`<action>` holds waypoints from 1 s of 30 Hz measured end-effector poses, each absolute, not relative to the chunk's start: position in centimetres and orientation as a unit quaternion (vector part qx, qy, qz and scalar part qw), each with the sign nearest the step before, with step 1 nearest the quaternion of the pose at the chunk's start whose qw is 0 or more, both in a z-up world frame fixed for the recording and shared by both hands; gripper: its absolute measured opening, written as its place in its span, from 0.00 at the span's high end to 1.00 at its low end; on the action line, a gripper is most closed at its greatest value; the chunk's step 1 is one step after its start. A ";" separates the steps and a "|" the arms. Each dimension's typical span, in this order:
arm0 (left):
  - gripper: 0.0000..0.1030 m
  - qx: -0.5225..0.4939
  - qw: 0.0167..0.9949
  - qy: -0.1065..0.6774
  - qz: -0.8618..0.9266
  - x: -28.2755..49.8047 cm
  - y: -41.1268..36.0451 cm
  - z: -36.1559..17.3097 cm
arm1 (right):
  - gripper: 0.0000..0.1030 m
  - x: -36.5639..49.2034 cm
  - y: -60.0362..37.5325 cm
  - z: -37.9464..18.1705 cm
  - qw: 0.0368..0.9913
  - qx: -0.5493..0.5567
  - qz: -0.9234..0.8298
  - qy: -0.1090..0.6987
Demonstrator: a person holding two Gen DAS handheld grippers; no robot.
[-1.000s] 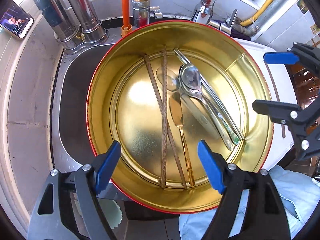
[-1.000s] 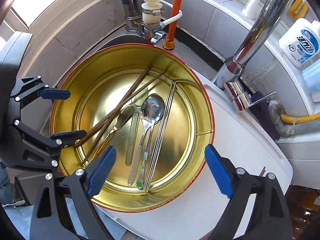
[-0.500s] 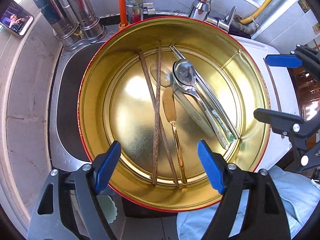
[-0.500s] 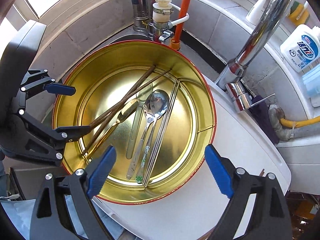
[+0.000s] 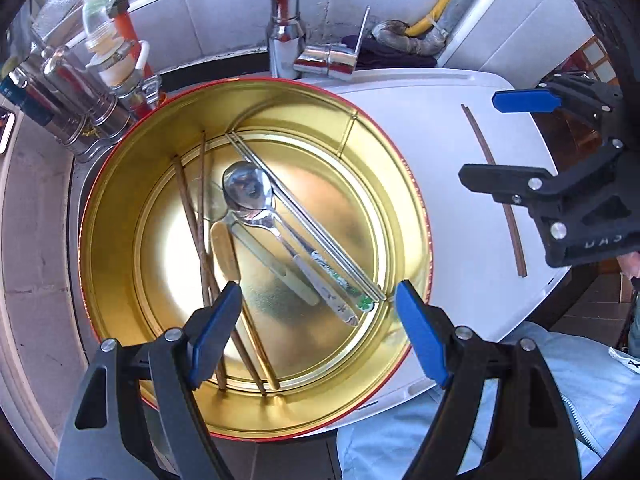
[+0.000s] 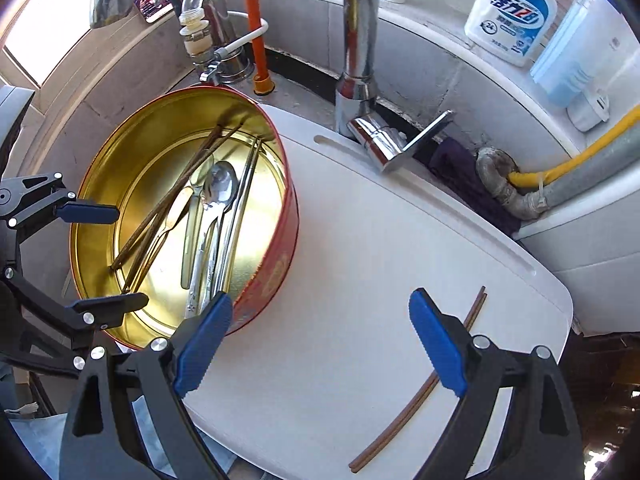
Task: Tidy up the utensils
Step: 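Move both tools back over the last pair of wooden chopsticks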
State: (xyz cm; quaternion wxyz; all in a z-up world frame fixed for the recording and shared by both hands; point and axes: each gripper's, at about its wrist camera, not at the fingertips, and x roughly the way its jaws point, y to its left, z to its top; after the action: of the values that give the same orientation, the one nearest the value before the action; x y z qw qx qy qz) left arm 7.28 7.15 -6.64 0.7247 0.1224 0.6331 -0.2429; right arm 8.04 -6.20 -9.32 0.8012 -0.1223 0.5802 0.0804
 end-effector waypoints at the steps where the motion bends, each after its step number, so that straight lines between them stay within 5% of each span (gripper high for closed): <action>1: 0.25 0.122 0.723 0.633 -0.250 7.1 6.2 -6.5 | 0.12 8.0 -7.4 -9.3 0.802 -0.115 0.069 0.582; 18: 0.25 0.164 0.698 0.626 -0.308 2.6 -11.7 -10.8 | 0.12 5.6 -22.8 -14.7 0.781 -0.065 -0.082 0.615; 30: 0.25 0.184 0.721 0.630 -0.223 3.0 -14.2 -15.0 | 0.12 5.8 -23.9 -17.5 0.772 -0.018 -0.078 0.631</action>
State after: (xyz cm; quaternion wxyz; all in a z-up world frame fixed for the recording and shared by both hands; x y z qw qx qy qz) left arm 3.00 -14.17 -15.03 0.7209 0.1843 0.6299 -0.2226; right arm 5.84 -23.93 -17.49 0.7719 -0.0183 0.6307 -0.0778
